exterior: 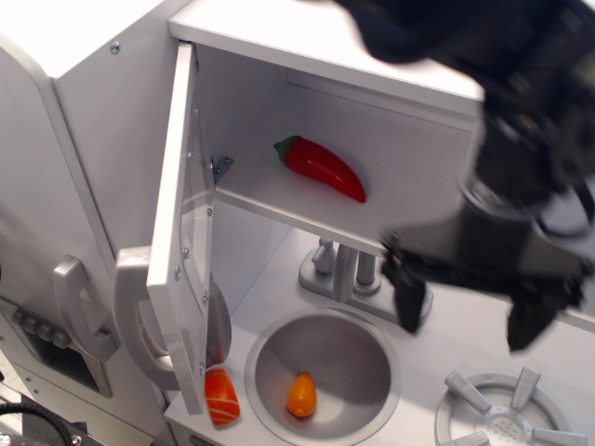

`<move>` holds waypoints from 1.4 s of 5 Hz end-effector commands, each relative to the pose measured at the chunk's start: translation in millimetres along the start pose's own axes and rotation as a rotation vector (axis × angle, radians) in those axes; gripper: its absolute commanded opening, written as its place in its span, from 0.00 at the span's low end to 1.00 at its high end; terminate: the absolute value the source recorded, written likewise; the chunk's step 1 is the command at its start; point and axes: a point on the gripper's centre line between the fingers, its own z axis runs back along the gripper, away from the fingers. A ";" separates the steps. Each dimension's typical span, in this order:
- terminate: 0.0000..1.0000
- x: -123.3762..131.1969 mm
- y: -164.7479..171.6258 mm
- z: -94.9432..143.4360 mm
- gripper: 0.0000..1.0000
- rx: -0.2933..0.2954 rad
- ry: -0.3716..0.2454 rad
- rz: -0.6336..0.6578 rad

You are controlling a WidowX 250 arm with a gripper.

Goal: Close microwave

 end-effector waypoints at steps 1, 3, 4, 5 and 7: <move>0.00 16.4 48.0 93.1 1.00 -0.167 -0.059 0.052; 0.00 27.1 112.5 132.6 1.00 -0.092 -0.099 0.080; 0.00 32.2 138.5 126.6 1.00 -0.062 -0.103 0.083; 0.00 34.2 169.2 113.6 1.00 -0.021 -0.130 0.092; 0.00 38.4 193.1 85.2 1.00 0.053 -0.134 0.123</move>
